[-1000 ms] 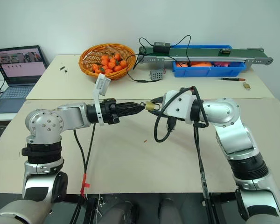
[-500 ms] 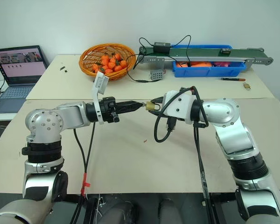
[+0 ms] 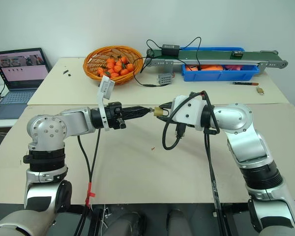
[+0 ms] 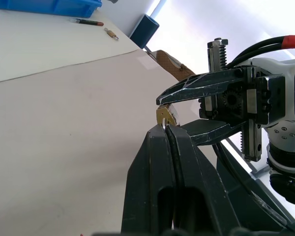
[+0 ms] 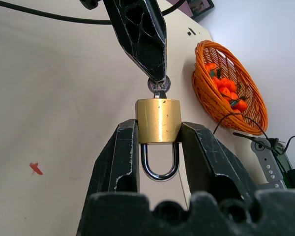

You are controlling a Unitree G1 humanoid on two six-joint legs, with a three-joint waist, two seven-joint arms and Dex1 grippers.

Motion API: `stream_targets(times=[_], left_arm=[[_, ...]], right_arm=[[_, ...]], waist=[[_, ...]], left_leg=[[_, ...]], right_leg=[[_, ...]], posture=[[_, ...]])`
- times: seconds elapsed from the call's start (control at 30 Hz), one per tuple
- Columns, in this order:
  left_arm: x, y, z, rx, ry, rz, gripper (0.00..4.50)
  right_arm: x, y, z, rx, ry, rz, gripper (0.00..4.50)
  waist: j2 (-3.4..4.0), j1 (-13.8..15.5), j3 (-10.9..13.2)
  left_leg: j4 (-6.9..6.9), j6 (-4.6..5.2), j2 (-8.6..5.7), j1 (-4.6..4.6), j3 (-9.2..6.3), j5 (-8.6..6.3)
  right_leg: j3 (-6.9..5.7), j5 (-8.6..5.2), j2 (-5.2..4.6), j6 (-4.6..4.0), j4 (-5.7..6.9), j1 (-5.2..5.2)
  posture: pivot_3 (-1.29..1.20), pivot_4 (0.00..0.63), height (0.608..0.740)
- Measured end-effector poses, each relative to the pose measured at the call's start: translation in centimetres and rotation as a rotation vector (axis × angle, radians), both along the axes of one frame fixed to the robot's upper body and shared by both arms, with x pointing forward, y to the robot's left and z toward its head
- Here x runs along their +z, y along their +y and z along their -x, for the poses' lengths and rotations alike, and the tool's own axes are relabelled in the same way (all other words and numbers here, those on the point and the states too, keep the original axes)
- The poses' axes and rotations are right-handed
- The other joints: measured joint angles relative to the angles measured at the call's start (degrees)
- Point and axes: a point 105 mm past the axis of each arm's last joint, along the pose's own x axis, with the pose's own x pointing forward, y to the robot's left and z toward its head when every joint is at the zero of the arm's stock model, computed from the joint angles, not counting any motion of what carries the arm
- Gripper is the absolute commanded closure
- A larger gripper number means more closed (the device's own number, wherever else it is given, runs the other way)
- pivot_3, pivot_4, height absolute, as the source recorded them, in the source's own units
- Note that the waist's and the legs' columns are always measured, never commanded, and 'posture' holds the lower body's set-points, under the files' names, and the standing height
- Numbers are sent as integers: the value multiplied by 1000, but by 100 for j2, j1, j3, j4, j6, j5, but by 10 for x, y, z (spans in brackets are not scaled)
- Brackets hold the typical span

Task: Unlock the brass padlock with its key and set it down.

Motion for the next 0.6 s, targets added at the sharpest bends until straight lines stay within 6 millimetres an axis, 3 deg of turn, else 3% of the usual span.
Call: stream_targets(times=[0.2,0.6], left_arm=[[-4,-1,-1,5,-210,-169,4469],[-6,-1,-2,-13,-420,-215,4469]], right_arm=[[-5,1,-2,-13,39,-7,3624],[-6,1,-2,-21,54,-13,3624]], waist=[[0,-8,0],[0,6,0]], left_leg=[[-4,0,0,0,1,0],[-3,0,0,-1,0,0]], right_leg=[[6,1,0,-1,-2,-1],[3,1,0,-1,-3,-2]], posture=[[0,150,740],[0,150,740]])
